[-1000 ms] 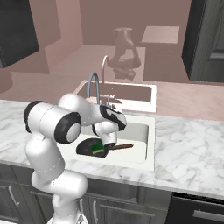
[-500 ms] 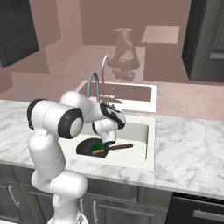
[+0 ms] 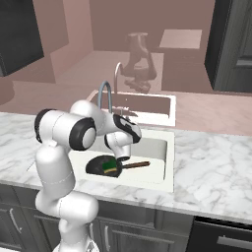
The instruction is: Pick the pan and sponge and place them into the sink. Then turn on the water.
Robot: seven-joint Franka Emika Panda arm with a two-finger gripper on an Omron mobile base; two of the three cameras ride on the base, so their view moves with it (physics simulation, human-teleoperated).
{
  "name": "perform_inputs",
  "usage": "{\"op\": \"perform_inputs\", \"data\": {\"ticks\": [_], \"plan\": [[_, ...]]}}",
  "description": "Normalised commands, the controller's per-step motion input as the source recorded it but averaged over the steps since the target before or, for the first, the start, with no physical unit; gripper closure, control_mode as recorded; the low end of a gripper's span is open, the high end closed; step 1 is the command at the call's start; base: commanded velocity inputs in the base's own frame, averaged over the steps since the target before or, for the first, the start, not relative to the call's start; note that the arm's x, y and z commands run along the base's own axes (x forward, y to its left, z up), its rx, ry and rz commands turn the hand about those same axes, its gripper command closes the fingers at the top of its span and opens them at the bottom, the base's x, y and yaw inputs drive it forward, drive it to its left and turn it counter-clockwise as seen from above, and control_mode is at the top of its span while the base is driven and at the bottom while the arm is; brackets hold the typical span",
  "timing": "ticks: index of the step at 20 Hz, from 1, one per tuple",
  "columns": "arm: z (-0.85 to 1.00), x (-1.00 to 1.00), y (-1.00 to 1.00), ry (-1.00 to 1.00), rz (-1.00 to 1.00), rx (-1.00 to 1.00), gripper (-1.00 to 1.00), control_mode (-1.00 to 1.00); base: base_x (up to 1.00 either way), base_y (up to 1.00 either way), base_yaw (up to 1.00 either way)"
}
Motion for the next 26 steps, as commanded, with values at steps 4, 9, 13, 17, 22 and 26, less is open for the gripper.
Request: {"op": "perform_inputs", "data": {"ticks": [4,9,13,17,22,26], "plan": [[-0.13,0.15,0.09,0.01,0.0,0.01,-1.0,-1.0,0.0,0.0,0.0],[-0.13,0.2,0.11,0.01,0.0,0.0,-1.0,-1.0,0.0,0.0,0.0],[-0.08,0.21,0.03,0.01,0.0,0.0,-1.0,-1.0,0.0,0.0,0.0],[-0.04,0.22,0.0,0.0,0.0,0.0,-1.0,-1.0,0.0,0.0,0.0],[-0.08,0.19,0.0,0.0,0.0,0.01,-1.0,-1.0,0.0,0.0,0.0],[-0.1,0.18,0.0,0.0,0.0,0.01,-1.0,-1.0,0.0,0.0,0.0]]}}
